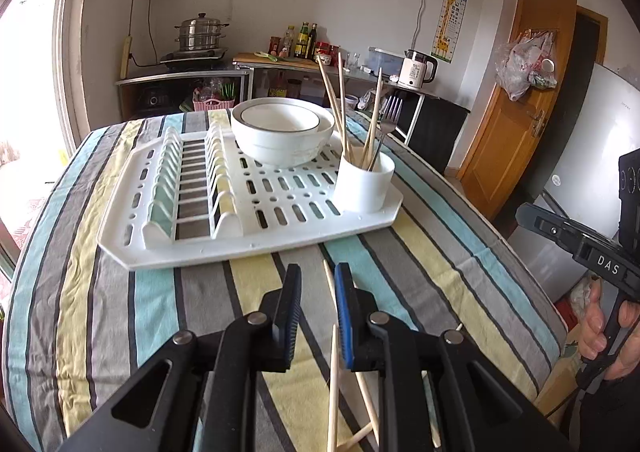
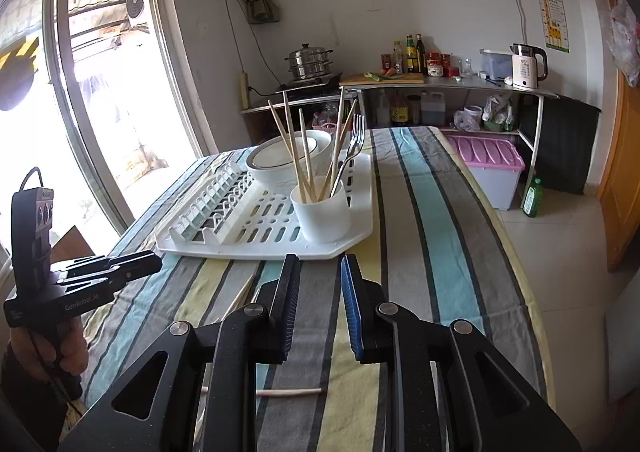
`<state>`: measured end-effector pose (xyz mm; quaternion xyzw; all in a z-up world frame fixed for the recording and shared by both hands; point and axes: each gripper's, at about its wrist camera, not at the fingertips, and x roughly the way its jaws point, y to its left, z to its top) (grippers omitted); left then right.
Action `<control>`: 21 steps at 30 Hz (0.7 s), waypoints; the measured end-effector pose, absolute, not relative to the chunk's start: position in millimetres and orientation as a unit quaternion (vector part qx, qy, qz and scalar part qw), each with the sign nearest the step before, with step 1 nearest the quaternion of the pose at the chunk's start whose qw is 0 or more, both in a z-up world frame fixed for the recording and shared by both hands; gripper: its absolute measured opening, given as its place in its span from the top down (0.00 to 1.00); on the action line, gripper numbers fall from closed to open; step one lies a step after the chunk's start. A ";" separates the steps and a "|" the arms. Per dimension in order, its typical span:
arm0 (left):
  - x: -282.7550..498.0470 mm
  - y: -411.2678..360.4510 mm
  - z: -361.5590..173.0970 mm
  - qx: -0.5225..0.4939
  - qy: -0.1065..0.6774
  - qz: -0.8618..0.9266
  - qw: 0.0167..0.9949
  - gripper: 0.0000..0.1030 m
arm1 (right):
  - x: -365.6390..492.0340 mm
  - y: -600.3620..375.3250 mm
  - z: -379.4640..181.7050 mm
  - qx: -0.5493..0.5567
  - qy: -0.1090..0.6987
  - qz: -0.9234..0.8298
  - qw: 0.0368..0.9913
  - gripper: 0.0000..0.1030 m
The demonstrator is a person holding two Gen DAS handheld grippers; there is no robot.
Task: Organize utensils
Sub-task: 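Move the open right tool back to the loose chopsticks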
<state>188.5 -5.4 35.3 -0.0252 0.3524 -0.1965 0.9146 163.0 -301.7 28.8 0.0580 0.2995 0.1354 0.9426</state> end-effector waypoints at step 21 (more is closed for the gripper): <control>158.7 -11.3 -8.4 0.002 0.407 -0.203 0.891 0.76 | 128.9 -291.6 -31.4 0.098 0.381 0.150 0.907 0.79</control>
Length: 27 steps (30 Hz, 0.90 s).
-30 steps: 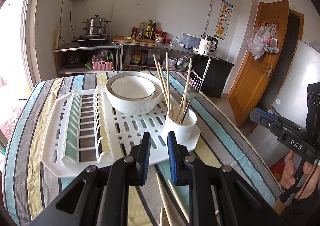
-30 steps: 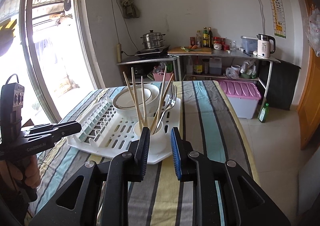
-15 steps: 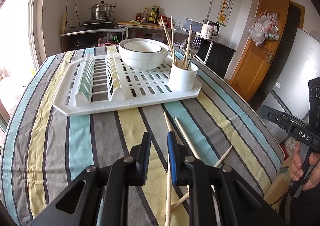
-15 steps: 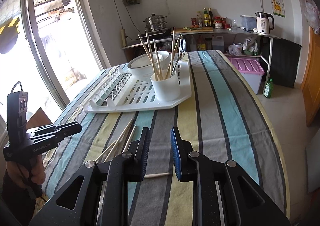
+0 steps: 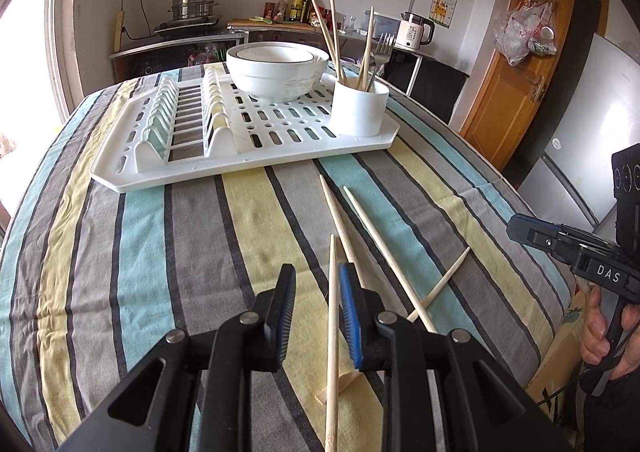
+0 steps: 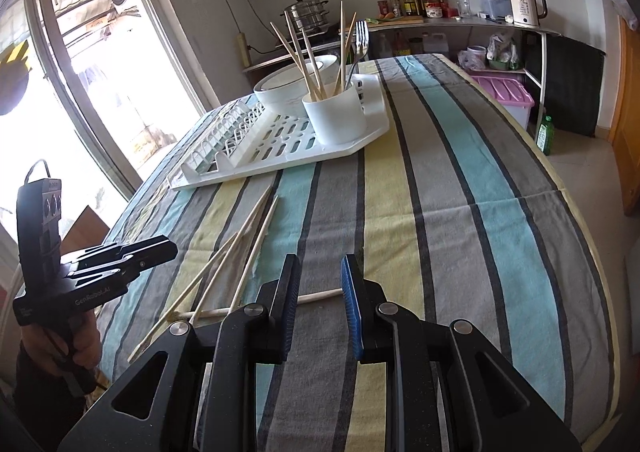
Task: Organize utensils
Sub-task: 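Move the open right tool back to the loose chopsticks, then close the right tool on another wooden chopstick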
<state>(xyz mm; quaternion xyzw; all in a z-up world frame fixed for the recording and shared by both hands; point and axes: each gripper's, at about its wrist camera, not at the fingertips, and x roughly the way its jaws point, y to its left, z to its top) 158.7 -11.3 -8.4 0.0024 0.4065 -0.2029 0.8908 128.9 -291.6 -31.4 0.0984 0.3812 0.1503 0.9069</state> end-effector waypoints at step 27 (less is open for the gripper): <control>180.3 -49.2 -33.5 0.107 0.455 -0.187 0.864 0.88 | 154.7 -255.4 -32.0 0.070 0.398 0.177 0.897 0.79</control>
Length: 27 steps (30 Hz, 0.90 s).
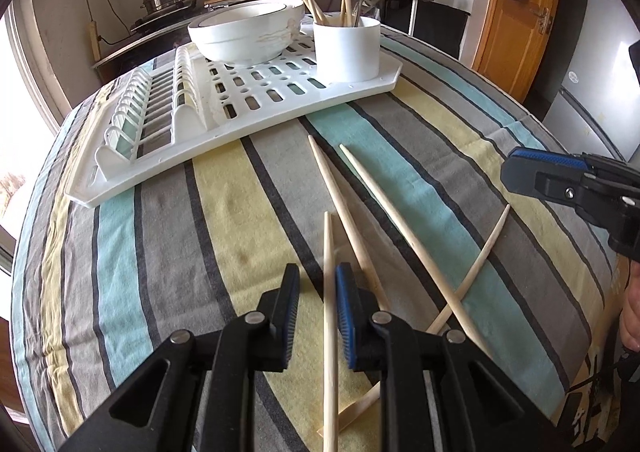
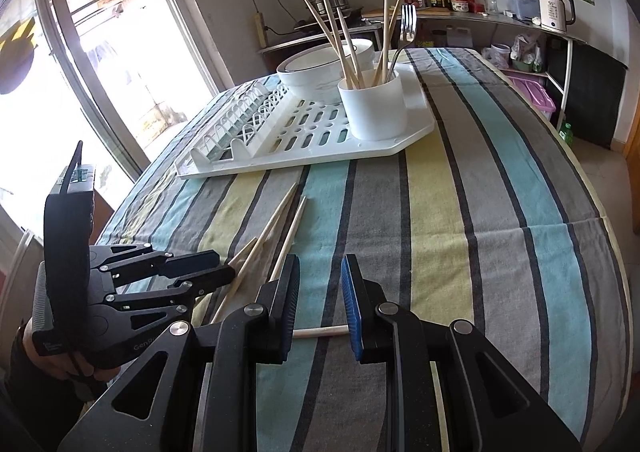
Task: Organize utensils
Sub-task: 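Close the right tool on another wooden chopstick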
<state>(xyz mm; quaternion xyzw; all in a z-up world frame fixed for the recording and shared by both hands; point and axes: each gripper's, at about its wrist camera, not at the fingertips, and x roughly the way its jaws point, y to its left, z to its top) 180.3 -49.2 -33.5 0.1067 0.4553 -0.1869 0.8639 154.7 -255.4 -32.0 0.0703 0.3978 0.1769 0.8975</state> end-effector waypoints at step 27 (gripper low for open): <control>194.0 6.9 -27.0 0.042 0.450 -0.163 0.877 0.93 | 235.5 -190.0 -58.0 -0.007 0.473 0.175 0.863 0.79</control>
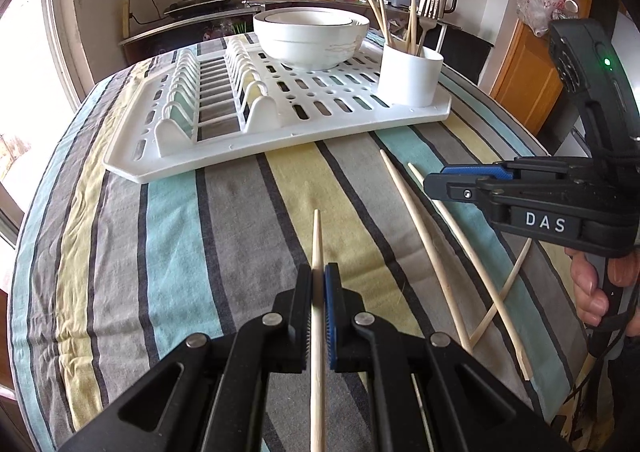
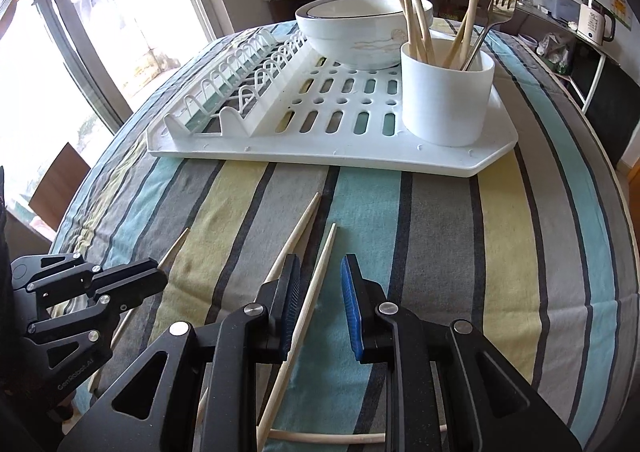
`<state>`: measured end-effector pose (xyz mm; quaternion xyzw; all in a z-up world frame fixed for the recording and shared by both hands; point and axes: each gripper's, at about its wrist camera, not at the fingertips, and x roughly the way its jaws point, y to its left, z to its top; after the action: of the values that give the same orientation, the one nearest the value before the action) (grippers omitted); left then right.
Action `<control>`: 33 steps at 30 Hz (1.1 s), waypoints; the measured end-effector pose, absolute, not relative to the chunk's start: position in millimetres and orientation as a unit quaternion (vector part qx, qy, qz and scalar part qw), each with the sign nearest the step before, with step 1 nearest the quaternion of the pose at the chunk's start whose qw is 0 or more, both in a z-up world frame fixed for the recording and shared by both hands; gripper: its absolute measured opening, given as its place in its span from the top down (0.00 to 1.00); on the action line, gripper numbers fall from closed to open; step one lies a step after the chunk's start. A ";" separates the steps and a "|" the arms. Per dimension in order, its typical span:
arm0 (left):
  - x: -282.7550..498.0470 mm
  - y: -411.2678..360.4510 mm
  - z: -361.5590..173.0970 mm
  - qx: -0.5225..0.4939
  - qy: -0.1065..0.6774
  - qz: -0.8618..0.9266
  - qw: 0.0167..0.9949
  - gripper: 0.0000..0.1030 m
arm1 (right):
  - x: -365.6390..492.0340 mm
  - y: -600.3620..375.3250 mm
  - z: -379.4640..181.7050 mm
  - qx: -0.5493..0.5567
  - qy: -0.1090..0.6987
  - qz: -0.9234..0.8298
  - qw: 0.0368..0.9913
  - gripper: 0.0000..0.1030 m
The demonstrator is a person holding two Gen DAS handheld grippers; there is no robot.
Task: Organize utensils
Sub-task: 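Close the right tool on another wooden chopstick, then lift the chopstick with the right tool and carry it toward the white cup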
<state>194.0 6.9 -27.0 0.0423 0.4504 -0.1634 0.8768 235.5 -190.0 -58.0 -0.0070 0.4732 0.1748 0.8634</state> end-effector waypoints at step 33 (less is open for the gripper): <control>198.2 17.1 23.5 0.013 0.406 -0.172 0.897 0.94 | 229.7 -211.1 7.5 -0.002 0.428 0.172 0.887 0.95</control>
<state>198.2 17.1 23.5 0.0134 0.4062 -0.1716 0.8974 229.7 -211.1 7.5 -0.0021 0.4283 0.1717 0.8872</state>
